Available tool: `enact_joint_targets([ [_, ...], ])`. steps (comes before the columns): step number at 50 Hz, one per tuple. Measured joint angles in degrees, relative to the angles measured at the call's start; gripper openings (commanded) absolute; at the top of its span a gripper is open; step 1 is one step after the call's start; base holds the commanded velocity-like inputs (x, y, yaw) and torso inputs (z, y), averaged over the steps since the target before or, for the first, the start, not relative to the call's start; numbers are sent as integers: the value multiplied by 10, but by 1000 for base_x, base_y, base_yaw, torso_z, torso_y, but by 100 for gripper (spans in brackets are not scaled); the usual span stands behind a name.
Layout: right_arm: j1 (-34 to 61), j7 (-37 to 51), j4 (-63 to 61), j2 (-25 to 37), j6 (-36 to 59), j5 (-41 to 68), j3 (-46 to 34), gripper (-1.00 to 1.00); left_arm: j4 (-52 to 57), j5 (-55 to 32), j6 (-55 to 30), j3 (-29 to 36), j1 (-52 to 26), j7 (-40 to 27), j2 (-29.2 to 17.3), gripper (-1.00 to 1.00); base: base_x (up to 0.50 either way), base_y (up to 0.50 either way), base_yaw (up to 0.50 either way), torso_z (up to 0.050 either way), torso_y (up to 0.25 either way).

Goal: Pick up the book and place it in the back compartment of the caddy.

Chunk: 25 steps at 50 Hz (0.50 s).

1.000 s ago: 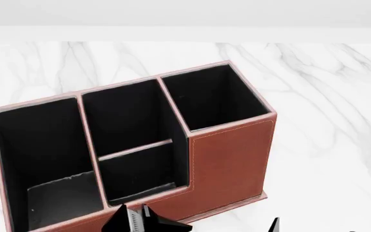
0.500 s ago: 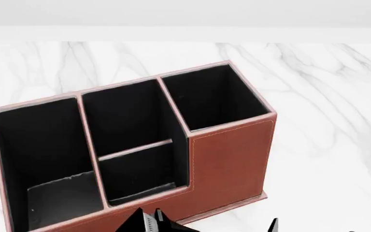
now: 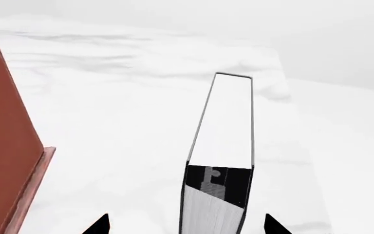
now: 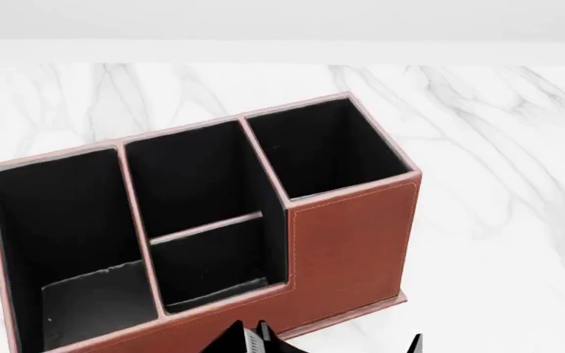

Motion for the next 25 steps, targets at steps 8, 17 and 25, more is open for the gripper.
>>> enact_joint_targets([
  [8, -1, 1, -1, 2, -1, 3, -1, 100, -42, -1, 18, 14, -10, 5, 18, 100, 0, 0, 0, 0, 0],
  [17, -1, 1, -3, 5, -2, 7, -1, 100, -85, -48, 44, 77, -28, -4, 29, 100, 0, 0, 0, 0, 0],
  [25, -1, 2, -3, 7, -3, 11, -2, 100, -116, -127, 72, 172, -49, -20, 34, 100, 0, 0, 0, 0, 0],
])
